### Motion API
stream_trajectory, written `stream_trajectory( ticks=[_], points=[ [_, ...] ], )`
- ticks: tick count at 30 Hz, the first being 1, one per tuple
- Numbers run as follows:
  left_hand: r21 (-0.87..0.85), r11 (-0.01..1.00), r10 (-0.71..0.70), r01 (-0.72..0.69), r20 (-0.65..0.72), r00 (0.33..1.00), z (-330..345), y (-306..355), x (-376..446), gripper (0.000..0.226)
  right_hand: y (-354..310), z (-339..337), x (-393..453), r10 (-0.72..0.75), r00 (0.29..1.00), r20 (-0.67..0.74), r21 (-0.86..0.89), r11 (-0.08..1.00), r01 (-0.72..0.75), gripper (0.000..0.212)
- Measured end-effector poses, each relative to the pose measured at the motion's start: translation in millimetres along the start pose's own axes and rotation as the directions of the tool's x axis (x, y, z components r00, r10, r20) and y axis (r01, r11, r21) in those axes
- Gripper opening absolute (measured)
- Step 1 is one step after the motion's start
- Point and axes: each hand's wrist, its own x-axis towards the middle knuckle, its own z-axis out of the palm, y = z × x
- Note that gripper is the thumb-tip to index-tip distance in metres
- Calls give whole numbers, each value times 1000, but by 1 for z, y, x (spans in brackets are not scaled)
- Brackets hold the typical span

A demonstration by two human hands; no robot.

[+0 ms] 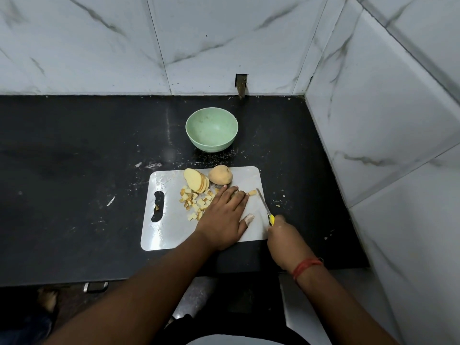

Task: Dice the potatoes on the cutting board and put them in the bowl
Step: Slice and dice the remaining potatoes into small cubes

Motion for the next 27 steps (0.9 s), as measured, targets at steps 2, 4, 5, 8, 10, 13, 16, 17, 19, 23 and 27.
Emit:
stream_trajectory(
  ticks=[2, 4, 5, 8, 10, 13, 16, 17, 19, 23, 27],
  points=[
    [-5, 1000, -3, 3, -7, 1000, 0, 0, 0, 65, -8, -1, 4, -13, 1000, -11, -3, 1000, 13, 17],
    [-7, 1000, -6, 6, -14, 1000, 1, 0, 1, 64, -15, 0, 9, 29, 999, 36, -46, 999, -28, 22],
    [-7, 1000, -7, 7, -16, 1000, 1, 0, 1, 63, -17, 1, 10, 52, 997, 59, -71, 996, -48, 25],
    [-3, 1000, -12, 11, -28, 1000, 0, 1, 0, 63, -15, 2, 9, 74, 994, 86, -116, 991, -64, 28],
    [0, 1000, -15, 15, -30, 999, 0, 1, 0, 63, -9, 2, 4, 86, 991, 104, -106, 992, -75, 27],
    [-5, 1000, -17, 17, -28, 999, 0, 2, 0, 63, -1, 4, -5, 81, 991, 107, -49, 996, -76, 23],
    [1, 1000, -19, 20, -26, 999, 1, 1, 1, 64, 0, 4, -10, 15, 999, 30, -3, 1000, -15, 15],
    [0, 1000, -19, 19, -25, 1000, 1, 1, 1, 64, -1, 3, -9, -12, 1000, -2, 23, 1000, 12, 12],
    [-2, 1000, -15, 15, -30, 999, 1, 1, 1, 64, -8, 3, -4, -34, 999, -23, 45, 998, 35, 12],
    [0, 1000, -12, 12, -37, 999, 1, 0, 1, 63, -20, 5, 5, 43, 998, 40, -20, 999, -43, 21],
    [1, 1000, -11, 11, -33, 999, 0, 1, 0, 64, -15, 9, -2, 77, 994, 78, -28, 997, -75, 24]
  ],
)
